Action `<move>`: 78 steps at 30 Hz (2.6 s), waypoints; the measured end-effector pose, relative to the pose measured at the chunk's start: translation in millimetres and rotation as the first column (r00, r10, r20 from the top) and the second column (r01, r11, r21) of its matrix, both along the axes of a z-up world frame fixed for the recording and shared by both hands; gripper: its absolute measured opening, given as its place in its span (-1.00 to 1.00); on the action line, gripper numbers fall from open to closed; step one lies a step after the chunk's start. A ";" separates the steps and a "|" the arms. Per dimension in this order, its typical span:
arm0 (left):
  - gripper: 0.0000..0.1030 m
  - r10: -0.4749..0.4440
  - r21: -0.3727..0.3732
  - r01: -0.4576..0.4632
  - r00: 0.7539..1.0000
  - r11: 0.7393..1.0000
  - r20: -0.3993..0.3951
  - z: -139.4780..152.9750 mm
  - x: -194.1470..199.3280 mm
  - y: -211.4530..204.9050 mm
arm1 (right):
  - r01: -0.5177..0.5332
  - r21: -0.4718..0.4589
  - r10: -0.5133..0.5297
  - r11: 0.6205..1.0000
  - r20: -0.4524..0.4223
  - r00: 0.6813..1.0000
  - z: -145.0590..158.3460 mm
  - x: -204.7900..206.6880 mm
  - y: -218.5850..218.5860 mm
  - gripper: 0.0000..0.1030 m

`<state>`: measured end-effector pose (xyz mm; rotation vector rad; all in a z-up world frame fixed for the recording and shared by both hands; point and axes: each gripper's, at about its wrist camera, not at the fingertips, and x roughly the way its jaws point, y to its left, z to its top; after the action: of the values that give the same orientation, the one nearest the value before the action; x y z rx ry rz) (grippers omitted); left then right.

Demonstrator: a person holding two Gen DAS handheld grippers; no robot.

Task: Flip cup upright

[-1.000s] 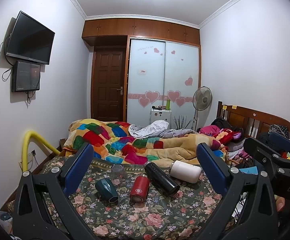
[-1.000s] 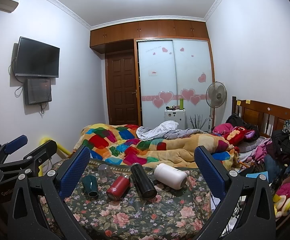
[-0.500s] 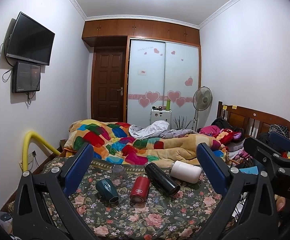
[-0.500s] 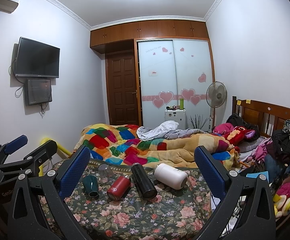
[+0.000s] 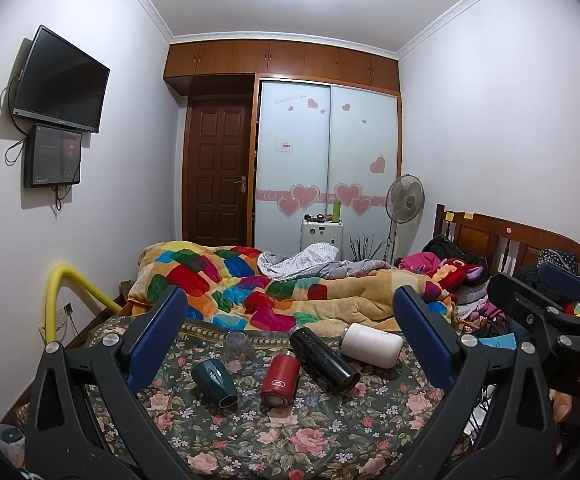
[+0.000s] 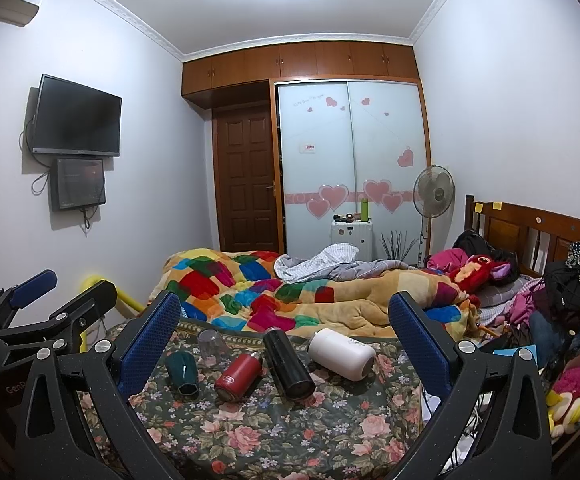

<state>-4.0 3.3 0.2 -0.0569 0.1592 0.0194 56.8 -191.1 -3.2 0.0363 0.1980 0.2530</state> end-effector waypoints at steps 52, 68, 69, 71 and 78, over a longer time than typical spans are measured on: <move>0.61 -0.117 -0.047 0.117 0.718 0.992 -0.686 -245.7 299.1 16.6 | 0.053 -0.110 -0.096 0.993 -0.438 0.894 -125.9 154.9 -6.4 1.00; 0.20 -0.048 0.063 0.130 0.705 0.990 -0.708 -283.2 338.0 -0.5 | 0.043 -0.110 -0.091 0.993 -0.481 0.872 -142.0 181.3 0.0 1.00; 0.20 -0.049 0.063 0.132 0.705 0.989 -0.708 -282.6 335.1 -0.8 | 0.046 -0.110 -0.093 0.993 -0.480 0.873 -140.9 179.9 -0.8 1.00; 0.20 -0.060 0.059 0.143 0.707 0.988 -0.704 -277.9 325.4 -0.6 | 0.051 -0.111 -0.098 0.993 -0.476 0.874 -139.0 178.2 -2.5 1.00; 0.20 -0.107 0.046 0.191 0.714 0.980 -0.692 -252.1 278.3 -10.7 | 0.057 -0.118 -0.106 0.991 -0.463 0.880 -134.0 166.6 -7.6 1.00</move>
<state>274.3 -7.4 -251.8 0.0846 0.9191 -0.1168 223.4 -198.7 -137.2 0.0044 0.6923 0.1450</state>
